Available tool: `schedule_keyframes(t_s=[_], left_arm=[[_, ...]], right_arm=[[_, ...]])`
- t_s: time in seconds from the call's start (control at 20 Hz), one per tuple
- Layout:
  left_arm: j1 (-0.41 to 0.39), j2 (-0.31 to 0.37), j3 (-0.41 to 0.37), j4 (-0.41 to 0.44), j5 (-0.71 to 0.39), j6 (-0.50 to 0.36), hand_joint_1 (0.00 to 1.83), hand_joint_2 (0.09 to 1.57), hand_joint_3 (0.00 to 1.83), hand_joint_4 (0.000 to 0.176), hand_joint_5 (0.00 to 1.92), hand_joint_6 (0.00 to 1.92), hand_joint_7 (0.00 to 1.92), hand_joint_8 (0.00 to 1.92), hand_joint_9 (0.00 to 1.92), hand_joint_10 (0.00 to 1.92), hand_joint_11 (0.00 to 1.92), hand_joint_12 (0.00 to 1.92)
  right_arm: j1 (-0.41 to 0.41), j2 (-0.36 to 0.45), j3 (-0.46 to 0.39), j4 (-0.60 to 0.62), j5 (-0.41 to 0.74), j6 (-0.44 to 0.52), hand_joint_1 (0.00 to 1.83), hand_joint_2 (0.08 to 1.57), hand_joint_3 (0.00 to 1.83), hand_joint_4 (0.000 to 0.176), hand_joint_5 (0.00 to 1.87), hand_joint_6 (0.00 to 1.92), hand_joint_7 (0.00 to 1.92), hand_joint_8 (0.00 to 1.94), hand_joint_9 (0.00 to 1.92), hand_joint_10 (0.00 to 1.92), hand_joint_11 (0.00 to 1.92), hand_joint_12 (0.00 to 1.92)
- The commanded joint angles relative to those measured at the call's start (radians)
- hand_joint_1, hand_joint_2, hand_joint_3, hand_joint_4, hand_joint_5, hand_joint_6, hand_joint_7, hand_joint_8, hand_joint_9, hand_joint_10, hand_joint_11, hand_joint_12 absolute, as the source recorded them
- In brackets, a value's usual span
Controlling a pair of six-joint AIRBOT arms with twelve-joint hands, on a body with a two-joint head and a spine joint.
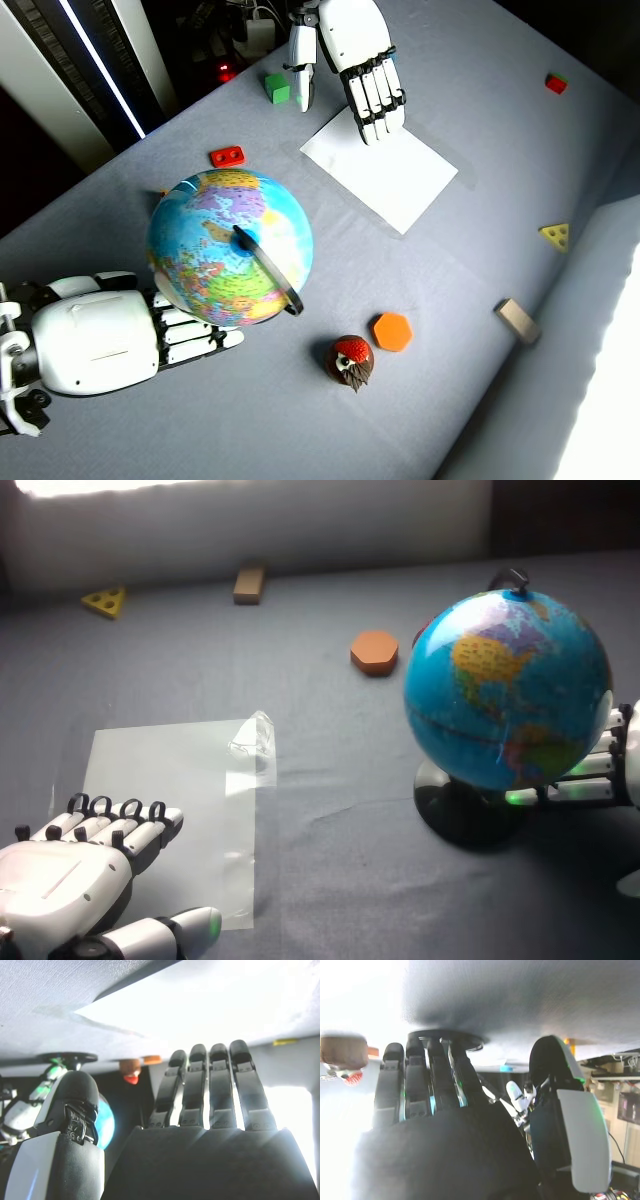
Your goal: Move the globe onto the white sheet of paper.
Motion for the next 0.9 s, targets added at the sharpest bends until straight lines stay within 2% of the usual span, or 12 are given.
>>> schedule_keyframes(t_s=[0.0, 0.2, 0.4, 0.85], left_arm=[[-0.01, 0.005, 0.0, 0.04, -0.079, -0.003, 0.0, 1.23, 0.0, 0.0, 0.08, 0.01, 0.09, 0.0, 0.06, 0.0, 0.0, 0.24], [-0.011, 0.01, -0.008, 0.034, -0.079, -0.003, 0.0, 1.23, 0.0, 0.0, 0.08, 0.0, 0.09, 0.0, 0.06, 0.0, 0.0, 0.24], [-0.01, 0.013, -0.017, 0.024, -0.079, -0.003, 0.0, 1.23, 0.0, 0.0, 0.08, 0.0, 0.09, 0.0, 0.06, 0.0, 0.0, 0.24], [-0.009, 0.031, -0.023, 0.009, -0.079, -0.003, 0.0, 1.23, 0.0, 0.0, 0.09, 0.01, 0.09, 0.0, 0.06, 0.0, 0.0, 0.24]], right_arm=[[0.023, -0.001, -0.012, 0.021, 0.047, 0.013, 0.03, 1.2, 0.01, 0.0, 0.03, 0.0, 0.01, 0.0, 0.04, 0.01, 0.0, 0.0], [0.086, -0.004, -0.074, -0.052, -0.028, 0.027, 0.03, 1.2, 0.01, 0.0, 0.03, 0.0, 0.01, 0.0, 0.04, 0.01, 0.0, 0.0], [0.13, -0.029, -0.118, -0.064, -0.148, 0.027, 0.03, 1.21, 0.01, 0.0, 0.02, 0.0, 0.01, 0.0, 0.04, 0.01, 0.0, 0.0], [0.121, -0.082, -0.112, -0.108, -0.246, 0.028, 0.0, 1.21, 0.01, 0.0, 0.02, 0.0, 0.01, 0.0, 0.04, 0.01, 0.0, 0.0]])
